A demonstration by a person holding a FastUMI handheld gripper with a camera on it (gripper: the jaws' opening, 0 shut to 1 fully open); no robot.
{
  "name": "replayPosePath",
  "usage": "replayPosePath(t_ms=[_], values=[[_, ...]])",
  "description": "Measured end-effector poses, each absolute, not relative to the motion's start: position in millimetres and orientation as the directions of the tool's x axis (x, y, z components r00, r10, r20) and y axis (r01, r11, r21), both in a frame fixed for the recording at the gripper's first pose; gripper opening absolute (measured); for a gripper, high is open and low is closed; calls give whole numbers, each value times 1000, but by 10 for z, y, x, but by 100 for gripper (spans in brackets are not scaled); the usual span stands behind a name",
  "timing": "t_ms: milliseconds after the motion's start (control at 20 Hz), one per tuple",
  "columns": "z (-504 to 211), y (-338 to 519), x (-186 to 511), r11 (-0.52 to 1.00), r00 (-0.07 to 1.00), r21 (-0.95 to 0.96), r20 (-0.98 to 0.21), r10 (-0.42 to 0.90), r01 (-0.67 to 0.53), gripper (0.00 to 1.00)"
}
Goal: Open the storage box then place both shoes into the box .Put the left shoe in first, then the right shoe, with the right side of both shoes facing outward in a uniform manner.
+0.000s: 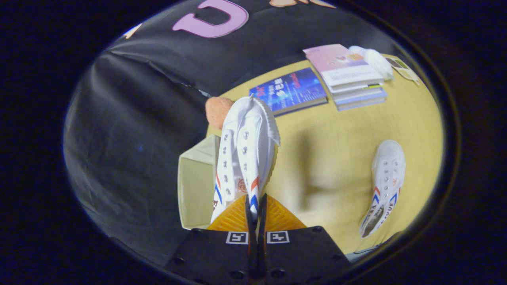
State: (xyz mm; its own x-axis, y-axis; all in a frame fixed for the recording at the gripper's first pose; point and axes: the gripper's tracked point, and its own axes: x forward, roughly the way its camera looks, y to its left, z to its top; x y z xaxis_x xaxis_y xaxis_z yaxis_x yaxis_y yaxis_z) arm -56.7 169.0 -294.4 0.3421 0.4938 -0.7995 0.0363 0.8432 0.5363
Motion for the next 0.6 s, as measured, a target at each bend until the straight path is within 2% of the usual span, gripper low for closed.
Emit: replayPosePath(t_ms=[250, 600], values=[[-2611, 2560, -564, 797, 315, 601, -746, 587, -62, 3], [-3035, 3435, -767, 804, 228, 578, -771, 595, -141, 3]])
